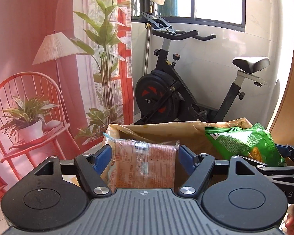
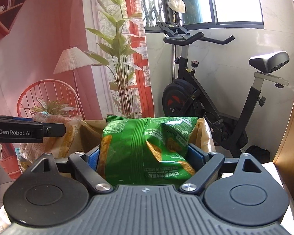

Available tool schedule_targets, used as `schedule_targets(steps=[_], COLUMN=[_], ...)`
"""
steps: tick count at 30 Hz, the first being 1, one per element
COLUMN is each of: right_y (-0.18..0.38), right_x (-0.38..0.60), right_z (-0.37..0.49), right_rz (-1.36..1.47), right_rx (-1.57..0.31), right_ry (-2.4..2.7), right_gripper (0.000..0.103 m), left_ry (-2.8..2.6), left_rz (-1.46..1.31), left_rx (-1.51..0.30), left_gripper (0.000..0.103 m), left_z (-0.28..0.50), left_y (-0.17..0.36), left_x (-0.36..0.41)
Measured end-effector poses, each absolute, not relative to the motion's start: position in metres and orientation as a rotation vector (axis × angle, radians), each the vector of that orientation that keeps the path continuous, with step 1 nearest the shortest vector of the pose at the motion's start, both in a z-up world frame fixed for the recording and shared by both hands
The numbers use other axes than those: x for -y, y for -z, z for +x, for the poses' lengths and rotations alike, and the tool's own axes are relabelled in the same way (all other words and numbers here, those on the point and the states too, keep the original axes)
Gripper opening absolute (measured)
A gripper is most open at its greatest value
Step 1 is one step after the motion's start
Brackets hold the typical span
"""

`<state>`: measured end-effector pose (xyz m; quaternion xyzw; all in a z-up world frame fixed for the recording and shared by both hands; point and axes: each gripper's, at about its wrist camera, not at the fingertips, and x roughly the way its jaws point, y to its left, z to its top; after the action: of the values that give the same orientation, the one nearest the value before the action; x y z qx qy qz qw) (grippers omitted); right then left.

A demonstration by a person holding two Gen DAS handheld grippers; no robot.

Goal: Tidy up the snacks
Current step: 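Carry both snacks over the box and open both tools to drop them in, then lower the left tool and grasp the small clear red-filled packet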

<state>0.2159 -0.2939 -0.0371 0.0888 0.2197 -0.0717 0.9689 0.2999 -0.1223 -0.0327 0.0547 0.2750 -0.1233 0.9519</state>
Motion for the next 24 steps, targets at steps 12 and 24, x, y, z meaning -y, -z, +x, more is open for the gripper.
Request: schedule_targets(steps=[12, 24], right_y=[0.015, 0.062], right_x=[0.283, 0.234], right_z=[0.163, 0.055], right_rz=[0.212, 0.287], right_rx=[-0.389, -0.315], right_ry=[0.121, 0.089], right_gripper=[0.095, 0.079], left_ry=[0.245, 0.227], left_rz=[0.088, 0.11], left_rx=[-0.51, -0.602], left_gripper=[0.081, 0.078], left_z=[0.232, 0.099], left_y=[0.005, 0.073], left_x=[0.073, 0.005])
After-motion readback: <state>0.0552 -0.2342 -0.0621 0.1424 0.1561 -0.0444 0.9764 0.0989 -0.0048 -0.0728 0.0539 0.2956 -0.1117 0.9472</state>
